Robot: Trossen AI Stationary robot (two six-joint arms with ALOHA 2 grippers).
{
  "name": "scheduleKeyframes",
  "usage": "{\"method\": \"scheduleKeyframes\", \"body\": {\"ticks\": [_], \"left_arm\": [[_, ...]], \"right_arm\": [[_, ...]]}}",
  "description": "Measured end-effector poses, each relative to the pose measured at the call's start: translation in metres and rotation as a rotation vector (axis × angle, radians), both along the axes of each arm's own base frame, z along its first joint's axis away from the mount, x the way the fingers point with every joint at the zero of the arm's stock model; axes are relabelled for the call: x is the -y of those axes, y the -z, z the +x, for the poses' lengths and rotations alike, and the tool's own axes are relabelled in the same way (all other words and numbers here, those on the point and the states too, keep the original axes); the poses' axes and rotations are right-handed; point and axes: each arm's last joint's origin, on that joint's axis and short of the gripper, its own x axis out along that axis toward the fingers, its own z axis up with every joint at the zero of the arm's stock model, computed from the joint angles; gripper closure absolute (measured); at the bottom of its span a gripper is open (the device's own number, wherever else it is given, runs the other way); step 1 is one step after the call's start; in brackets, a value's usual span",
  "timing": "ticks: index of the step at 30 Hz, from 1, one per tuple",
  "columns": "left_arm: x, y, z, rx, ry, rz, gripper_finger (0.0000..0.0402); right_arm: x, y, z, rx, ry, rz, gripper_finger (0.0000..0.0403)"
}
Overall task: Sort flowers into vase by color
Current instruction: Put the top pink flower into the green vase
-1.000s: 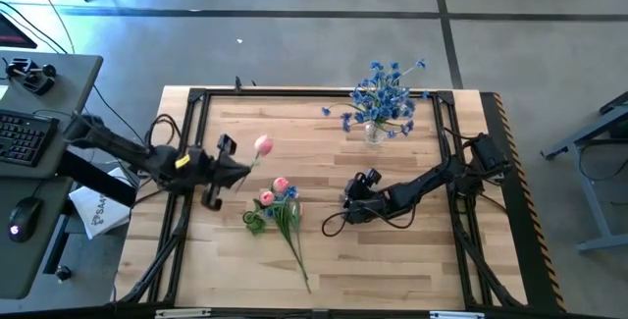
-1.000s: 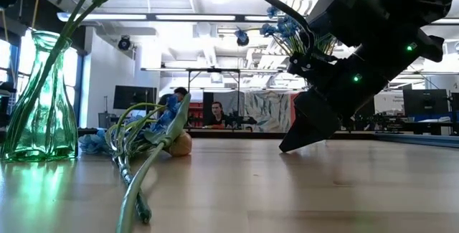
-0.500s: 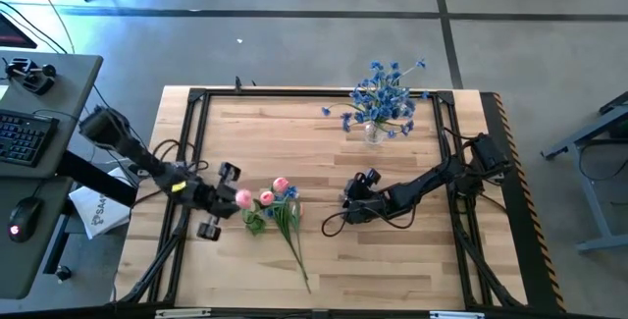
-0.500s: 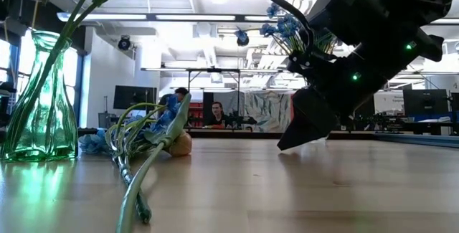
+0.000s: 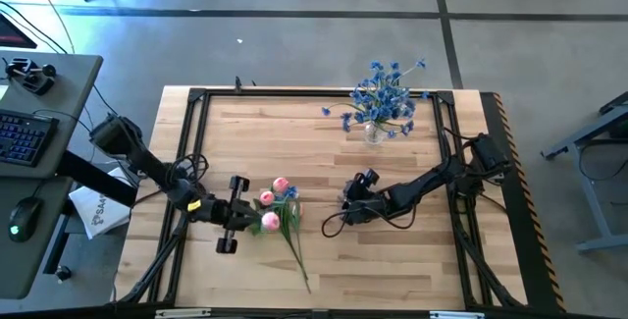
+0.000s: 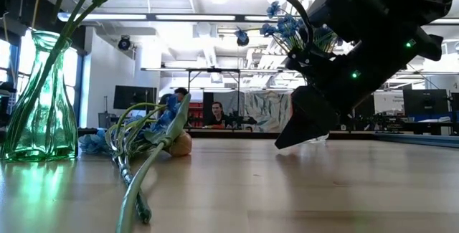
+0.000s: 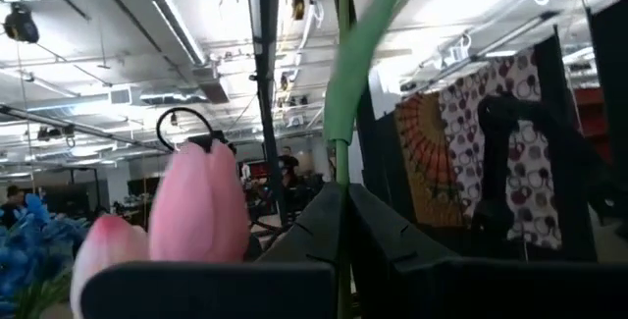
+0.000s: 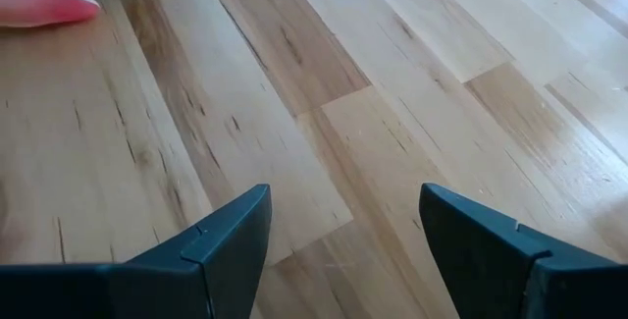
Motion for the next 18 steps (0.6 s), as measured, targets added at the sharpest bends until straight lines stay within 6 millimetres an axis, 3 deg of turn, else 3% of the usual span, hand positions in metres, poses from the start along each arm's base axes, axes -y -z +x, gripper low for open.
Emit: {"method": "scheduleKeyframes", "body": {"ticks": [18], "left_arm": [[-0.008, 0.016, -0.010, -0.062, -0.045, 0.023, 0.0401]], "right_arm": [[-0.001, -0.001, 0.001, 0.013, -0.013, 0.010, 0.0144]]}}
